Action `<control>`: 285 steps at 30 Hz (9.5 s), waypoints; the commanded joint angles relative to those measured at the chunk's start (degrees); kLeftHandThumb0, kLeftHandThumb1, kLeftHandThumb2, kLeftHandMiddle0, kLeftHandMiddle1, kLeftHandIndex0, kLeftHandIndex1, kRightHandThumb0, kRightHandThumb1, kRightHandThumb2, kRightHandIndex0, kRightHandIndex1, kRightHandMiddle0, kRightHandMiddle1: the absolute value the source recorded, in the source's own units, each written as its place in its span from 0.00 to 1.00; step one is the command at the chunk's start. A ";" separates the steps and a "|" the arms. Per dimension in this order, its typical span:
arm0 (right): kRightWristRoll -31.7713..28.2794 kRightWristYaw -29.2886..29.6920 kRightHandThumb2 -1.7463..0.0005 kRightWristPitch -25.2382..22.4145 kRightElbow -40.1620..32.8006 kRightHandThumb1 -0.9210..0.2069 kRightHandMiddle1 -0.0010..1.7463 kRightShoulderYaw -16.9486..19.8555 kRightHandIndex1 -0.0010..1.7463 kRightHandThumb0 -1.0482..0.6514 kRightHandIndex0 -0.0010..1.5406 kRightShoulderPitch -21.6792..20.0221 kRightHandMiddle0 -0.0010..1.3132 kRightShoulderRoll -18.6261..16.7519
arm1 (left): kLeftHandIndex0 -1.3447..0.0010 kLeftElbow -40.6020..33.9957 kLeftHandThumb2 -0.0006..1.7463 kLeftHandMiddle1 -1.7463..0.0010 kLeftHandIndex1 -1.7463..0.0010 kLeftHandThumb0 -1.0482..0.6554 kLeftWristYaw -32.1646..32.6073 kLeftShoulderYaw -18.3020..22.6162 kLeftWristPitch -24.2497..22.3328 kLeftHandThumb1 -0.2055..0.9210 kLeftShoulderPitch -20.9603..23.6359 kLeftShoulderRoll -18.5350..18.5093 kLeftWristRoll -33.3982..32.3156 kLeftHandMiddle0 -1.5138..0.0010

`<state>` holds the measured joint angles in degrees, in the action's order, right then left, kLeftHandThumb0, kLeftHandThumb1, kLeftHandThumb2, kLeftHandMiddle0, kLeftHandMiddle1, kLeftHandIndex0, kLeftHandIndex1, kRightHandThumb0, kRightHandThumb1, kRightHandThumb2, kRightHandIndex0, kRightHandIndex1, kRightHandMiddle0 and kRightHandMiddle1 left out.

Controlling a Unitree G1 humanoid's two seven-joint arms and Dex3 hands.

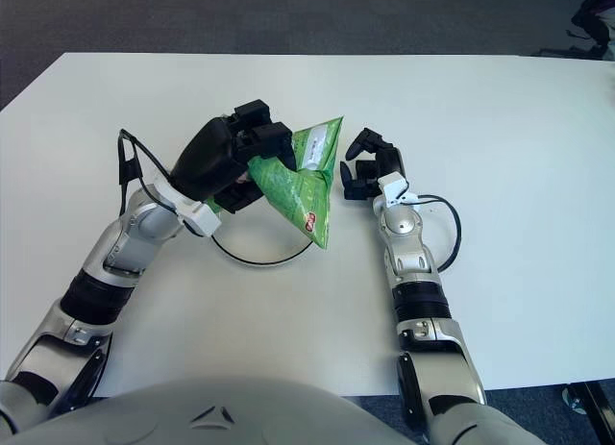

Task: Put the snack into the plate.

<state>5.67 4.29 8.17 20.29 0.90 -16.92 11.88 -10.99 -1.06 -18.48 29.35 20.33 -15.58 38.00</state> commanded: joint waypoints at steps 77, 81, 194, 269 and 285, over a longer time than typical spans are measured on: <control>1.27 0.47 0.13 -0.20 7.42 0.69 1.00 -0.67 1.00 0.29 0.87 3.85 0.58 -0.11 | 1.00 -8.79 0.32 1.00 1.00 0.00 -34.39 1.84 -11.47 1.00 4.15 -11.69 -14.14 1.00; -0.18 -0.67 0.14 -0.37 6.44 0.67 1.00 -0.04 1.00 0.29 0.87 4.10 0.57 -0.62 | 1.00 -9.71 0.30 1.00 1.00 0.00 -33.51 3.82 -12.69 1.00 3.95 -12.03 -13.37 1.00; 0.29 -3.33 0.16 -4.28 0.47 0.65 1.00 0.02 1.00 0.30 0.87 6.30 0.55 -0.05 | 1.00 14.29 0.55 0.55 0.47 0.04 -9.73 26.24 -15.66 1.00 -10.90 2.14 -44.54 0.91; 0.13 -3.58 0.16 -4.34 0.19 0.64 1.00 -0.21 1.00 0.30 0.87 6.38 0.55 0.63 | 0.46 11.03 0.85 0.00 0.00 0.30 11.33 20.55 -23.70 0.35 -26.49 16.60 -45.62 0.09; -0.07 -3.62 0.17 -5.19 -0.22 0.63 1.00 -0.10 1.00 0.31 0.85 6.45 0.54 0.53 | 0.47 9.39 0.83 0.00 0.00 0.31 7.67 19.59 -29.41 0.36 -27.66 15.28 -47.77 0.09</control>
<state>5.50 1.70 6.02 16.98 1.77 -15.05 13.93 -5.96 8.28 2.76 2.14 2.50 -4.25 -8.70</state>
